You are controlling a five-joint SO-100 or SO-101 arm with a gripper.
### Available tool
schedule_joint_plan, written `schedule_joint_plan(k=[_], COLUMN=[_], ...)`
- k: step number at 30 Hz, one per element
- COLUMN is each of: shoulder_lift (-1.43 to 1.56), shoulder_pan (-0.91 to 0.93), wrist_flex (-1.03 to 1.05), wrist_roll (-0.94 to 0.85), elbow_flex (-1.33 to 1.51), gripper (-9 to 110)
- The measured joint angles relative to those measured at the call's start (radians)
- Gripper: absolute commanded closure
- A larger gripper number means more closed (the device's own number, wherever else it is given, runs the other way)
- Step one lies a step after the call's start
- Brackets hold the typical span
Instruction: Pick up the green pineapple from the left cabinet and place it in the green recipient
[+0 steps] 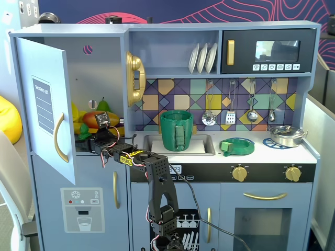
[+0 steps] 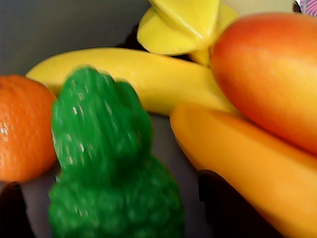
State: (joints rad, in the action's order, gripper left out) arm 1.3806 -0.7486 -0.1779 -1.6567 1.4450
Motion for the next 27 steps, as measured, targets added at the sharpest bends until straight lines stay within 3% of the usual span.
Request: schedule_joint_plan(k=[2, 9, 14, 27], shoulder_lift=[0.000, 0.005, 0.112, 0.979], shoulder_pan=[0.000, 0.000, -0.003, 0.023], wrist_flex=[0.008, 0.072, 0.146, 0.531], wrist_roll=[-0.002, -0.029, -0.170, -0.365], elbow_flex=[-0.005, -0.006, 0.054, 0.468], gripper=[101, 101, 101, 101])
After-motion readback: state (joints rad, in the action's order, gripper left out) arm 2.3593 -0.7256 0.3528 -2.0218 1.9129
